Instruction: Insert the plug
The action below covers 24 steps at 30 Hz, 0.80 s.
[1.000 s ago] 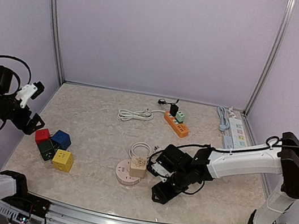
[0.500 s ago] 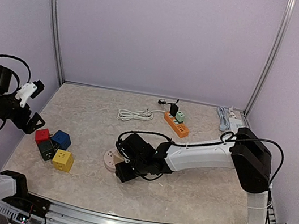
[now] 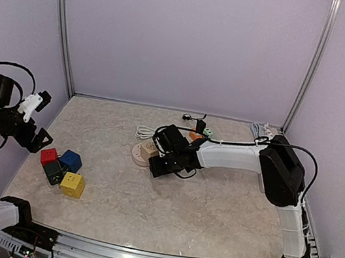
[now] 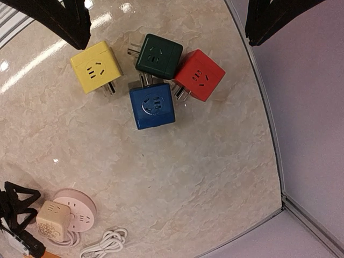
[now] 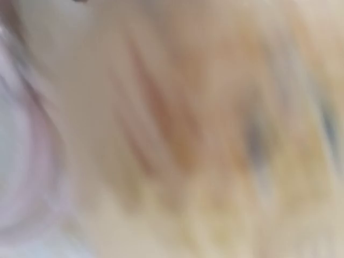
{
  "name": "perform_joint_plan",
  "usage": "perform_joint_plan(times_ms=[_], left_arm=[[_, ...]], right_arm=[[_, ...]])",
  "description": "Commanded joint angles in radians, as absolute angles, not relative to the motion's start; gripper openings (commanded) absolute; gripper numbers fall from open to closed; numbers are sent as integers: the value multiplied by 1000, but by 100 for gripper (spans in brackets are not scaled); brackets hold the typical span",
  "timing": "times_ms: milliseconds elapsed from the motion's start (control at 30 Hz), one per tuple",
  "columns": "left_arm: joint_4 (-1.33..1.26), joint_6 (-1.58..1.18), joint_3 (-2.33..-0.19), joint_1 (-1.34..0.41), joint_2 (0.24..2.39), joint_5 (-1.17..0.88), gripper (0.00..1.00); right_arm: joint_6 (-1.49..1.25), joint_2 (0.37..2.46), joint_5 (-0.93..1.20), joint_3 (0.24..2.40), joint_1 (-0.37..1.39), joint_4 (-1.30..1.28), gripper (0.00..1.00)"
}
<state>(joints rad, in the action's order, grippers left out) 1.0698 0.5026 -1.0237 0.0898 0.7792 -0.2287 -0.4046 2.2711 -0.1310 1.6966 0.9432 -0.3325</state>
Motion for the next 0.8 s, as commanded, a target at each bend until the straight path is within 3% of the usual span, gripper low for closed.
perform_joint_plan(times_ms=[0, 233, 467, 767], left_arm=[[1051, 499, -1051, 95, 781, -247, 99], [1031, 488, -1040, 92, 774, -261, 99], [1036, 487, -1027, 89, 754, -260, 99], [1035, 488, -1015, 87, 751, -252, 99]], right_arm=[[-347, 1998, -230, 1484, 923, -395, 65], [-439, 1746, -425, 1227, 615, -635, 68], [-392, 1789, -290, 1199, 307, -625, 65], [-331, 1915, -260, 1279, 201, -626, 61]])
